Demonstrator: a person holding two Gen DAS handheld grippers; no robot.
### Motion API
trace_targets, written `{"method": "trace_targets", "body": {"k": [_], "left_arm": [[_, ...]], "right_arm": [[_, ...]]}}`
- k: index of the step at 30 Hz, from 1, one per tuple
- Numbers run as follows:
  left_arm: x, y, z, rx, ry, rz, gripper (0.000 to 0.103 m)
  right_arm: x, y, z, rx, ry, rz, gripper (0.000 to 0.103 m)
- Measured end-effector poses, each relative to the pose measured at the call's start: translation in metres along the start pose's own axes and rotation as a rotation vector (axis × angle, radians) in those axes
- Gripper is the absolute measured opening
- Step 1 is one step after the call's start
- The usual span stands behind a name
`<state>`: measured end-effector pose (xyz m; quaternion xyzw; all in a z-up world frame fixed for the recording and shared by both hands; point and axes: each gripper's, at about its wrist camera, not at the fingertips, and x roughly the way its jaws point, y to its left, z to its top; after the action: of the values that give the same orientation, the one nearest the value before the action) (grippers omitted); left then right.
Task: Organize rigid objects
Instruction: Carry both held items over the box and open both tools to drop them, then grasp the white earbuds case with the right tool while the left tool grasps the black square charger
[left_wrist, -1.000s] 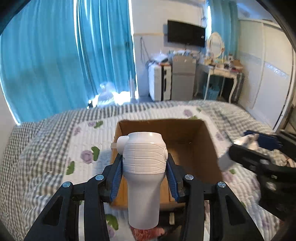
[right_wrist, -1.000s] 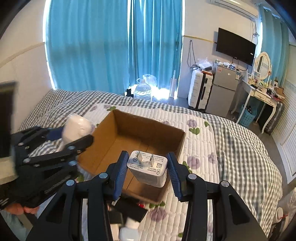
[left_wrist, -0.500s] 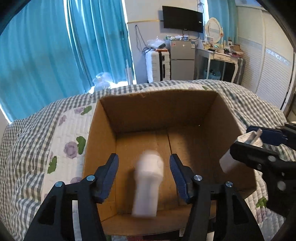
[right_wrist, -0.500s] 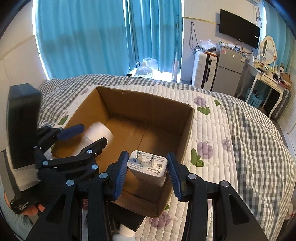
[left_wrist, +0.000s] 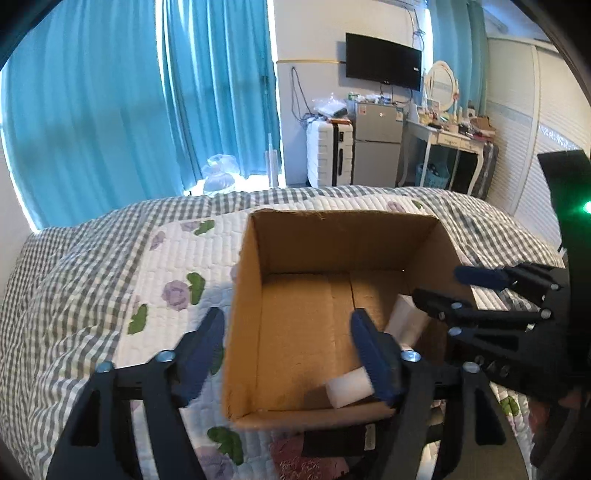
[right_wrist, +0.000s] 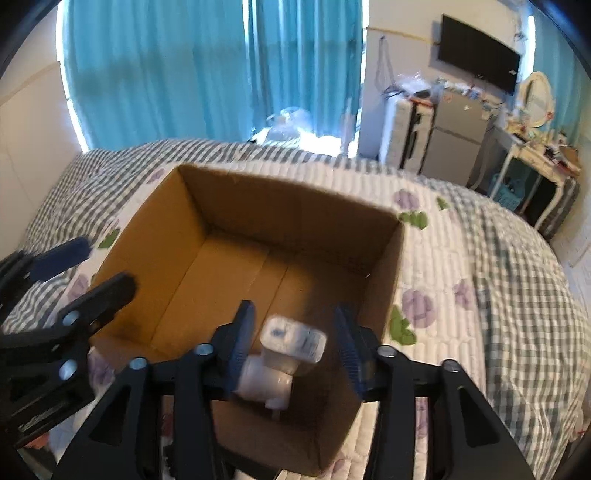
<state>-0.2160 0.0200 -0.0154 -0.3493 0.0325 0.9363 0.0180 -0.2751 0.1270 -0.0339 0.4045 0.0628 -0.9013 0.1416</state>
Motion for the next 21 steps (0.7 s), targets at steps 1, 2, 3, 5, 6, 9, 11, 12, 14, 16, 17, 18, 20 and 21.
{"method": "trace_targets", "body": {"k": [1, 2, 3, 5, 6, 9, 11, 12, 14, 16, 17, 18, 20, 21], "left_arm": [[-0.004, 0.002, -0.001, 0.000, -0.004, 0.008, 0.076], [-0.008, 0.004, -0.003, 0.000, -0.007, 0.017, 0.077], [-0.012, 0.006, -0.005, -0.004, -0.007, 0.025, 0.081], [-0.022, 0.011, -0.010, -0.022, -0.006, 0.037, 0.087], [-0.027, 0.015, -0.015, -0.034, -0.006, 0.039, 0.088], [-0.041, 0.020, -0.028, -0.046, 0.001, 0.050, 0.089], [-0.048, 0.023, -0.037, -0.053, 0.011, 0.056, 0.093], [-0.052, 0.024, -0.045, -0.057, 0.015, 0.055, 0.094], [-0.057, 0.024, -0.056, -0.059, 0.022, 0.051, 0.095], [-0.061, 0.022, -0.072, -0.058, 0.039, 0.049, 0.096], [-0.062, 0.021, -0.078, -0.060, 0.048, 0.045, 0.096], [-0.063, 0.021, -0.086, -0.063, 0.059, 0.034, 0.096], [-0.062, 0.020, -0.100, -0.075, 0.079, 0.021, 0.096], [-0.059, 0.019, -0.107, -0.084, 0.088, 0.014, 0.096]], "right_arm": [[-0.005, -0.001, 0.000, 0.008, -0.011, -0.006, 0.062], [-0.012, -0.002, -0.001, 0.013, -0.023, -0.007, 0.062], [-0.016, -0.002, 0.000, 0.015, -0.029, -0.010, 0.062], [-0.033, -0.004, -0.003, 0.019, -0.048, -0.042, 0.063], [-0.040, -0.004, -0.006, 0.019, -0.054, -0.054, 0.064], [-0.066, -0.003, -0.023, 0.014, -0.067, -0.083, 0.072], [-0.078, -0.002, -0.035, 0.006, -0.069, -0.097, 0.072], [-0.087, 0.001, -0.045, -0.001, -0.071, -0.106, 0.073], [-0.097, 0.005, -0.063, -0.005, -0.072, -0.113, 0.078], [-0.101, 0.010, -0.081, -0.002, -0.064, -0.105, 0.081], [-0.101, 0.013, -0.090, -0.003, -0.056, -0.101, 0.081], [-0.099, 0.016, -0.098, -0.003, -0.045, -0.098, 0.081], [-0.089, 0.020, -0.118, 0.011, 0.001, -0.086, 0.081], [-0.083, 0.020, -0.125, 0.021, 0.023, -0.077, 0.081]]}}
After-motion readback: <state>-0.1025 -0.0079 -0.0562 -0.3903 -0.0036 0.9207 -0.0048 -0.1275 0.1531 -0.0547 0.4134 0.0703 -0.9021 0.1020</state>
